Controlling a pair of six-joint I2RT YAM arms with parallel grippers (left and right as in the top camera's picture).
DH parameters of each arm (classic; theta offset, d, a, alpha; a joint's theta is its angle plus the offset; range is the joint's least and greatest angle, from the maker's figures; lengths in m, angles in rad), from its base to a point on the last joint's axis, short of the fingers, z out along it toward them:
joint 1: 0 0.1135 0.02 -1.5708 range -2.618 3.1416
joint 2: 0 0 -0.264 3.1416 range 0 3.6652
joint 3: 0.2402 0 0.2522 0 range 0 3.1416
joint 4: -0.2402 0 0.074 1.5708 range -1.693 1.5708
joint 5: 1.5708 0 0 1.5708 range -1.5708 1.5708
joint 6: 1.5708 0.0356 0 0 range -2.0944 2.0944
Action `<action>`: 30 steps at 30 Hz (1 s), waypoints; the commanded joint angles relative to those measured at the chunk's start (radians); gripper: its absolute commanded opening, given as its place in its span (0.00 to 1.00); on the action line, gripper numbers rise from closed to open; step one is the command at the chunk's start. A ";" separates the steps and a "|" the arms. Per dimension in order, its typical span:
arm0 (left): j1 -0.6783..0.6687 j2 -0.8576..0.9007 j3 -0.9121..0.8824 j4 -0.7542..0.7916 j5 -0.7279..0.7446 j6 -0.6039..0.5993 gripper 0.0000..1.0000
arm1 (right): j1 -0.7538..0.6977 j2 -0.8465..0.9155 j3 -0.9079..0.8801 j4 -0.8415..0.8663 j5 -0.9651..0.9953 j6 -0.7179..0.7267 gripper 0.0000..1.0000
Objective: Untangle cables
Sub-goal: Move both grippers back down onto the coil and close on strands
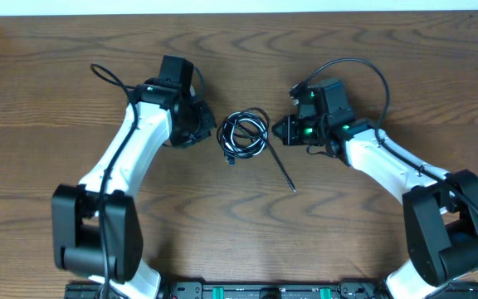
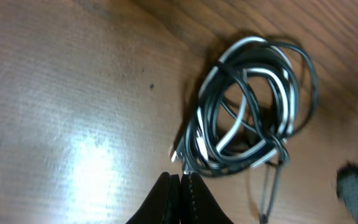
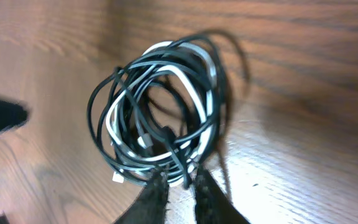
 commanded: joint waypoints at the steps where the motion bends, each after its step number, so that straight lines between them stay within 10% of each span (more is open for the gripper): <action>1: 0.002 0.074 0.010 0.029 -0.018 0.003 0.08 | 0.043 0.005 0.001 -0.013 0.053 0.011 0.15; 21: -0.101 0.251 0.009 0.263 0.035 0.098 0.08 | 0.079 0.143 0.001 0.259 0.158 0.017 0.08; 30: -0.117 0.251 0.010 0.253 0.077 0.165 0.08 | 0.054 0.148 0.001 0.023 0.116 0.131 0.04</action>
